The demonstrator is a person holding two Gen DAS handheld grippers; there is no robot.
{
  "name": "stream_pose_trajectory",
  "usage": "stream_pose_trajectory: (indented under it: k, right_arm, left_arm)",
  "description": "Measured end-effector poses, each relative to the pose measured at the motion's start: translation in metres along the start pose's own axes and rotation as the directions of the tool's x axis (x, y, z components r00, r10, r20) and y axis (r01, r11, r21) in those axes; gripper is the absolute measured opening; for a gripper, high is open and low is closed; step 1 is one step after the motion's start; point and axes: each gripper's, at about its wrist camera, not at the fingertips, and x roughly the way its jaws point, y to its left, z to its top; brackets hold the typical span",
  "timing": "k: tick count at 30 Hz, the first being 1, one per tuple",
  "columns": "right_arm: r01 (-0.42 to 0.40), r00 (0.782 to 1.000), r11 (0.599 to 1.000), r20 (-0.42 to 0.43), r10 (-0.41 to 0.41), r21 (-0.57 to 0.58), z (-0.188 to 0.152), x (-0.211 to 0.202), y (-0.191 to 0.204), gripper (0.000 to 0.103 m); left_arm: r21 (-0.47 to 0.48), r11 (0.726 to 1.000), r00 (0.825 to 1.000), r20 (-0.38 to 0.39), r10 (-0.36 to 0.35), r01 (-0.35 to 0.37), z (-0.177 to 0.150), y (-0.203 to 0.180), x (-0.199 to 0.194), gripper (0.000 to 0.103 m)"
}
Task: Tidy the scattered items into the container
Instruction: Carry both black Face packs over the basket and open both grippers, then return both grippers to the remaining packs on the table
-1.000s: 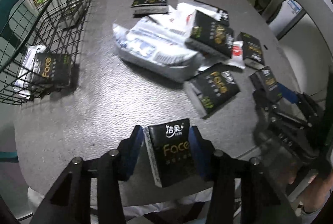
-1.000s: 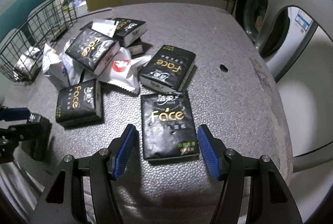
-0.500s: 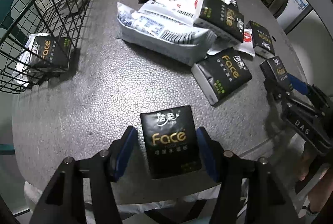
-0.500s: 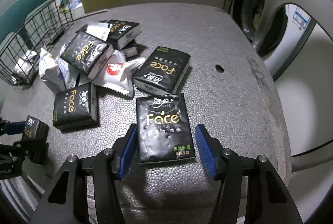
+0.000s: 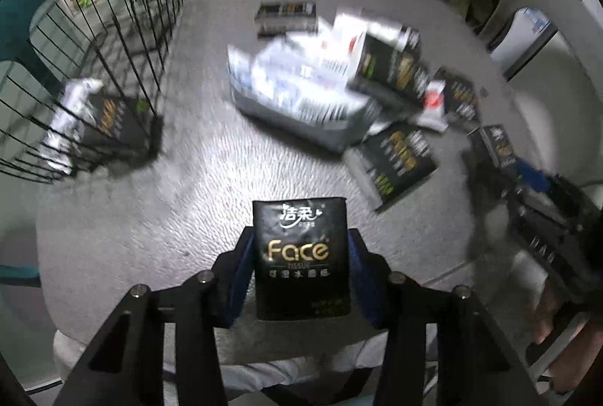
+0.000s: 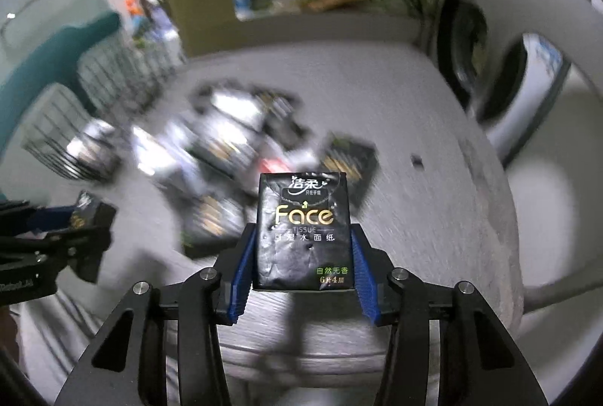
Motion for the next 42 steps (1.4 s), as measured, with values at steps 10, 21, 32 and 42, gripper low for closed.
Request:
stream_pose_trajectory:
  k: [10,21,32,42]
  right_arm:
    - [-0.216,0.97,0.96,0.076,0.233,-0.18,0.091,-0.014,0.154,0.047]
    - [-0.22,0.976,0.937,-0.058,0.212,-0.27,0.102,0.043,0.228,0.047]
    - [-0.21,0.977,0.939,-0.09,0.193,-0.272,0.097,0.06,0.233,0.049]
    - [-0.213,0.977,0.945,-0.04,0.209,-0.247,0.101,0.037,0.222,0.058]
  left_arm:
    - [-0.089,0.995,0.958,0.28,0.058,-0.035,0.065,0.074,-0.144,0.052]
    - [-0.268,0.956,0.976,0.144,0.166,-0.123,0.073,0.192,-0.108,0.052]
    - [-0.294,0.951,0.985,0.108,0.131,-0.094,0.062,0.205,-0.085,0.052]
    - [-0.333,0.94,0.986,0.116,0.117,-0.072,0.062,0.213,-0.083,0.066]
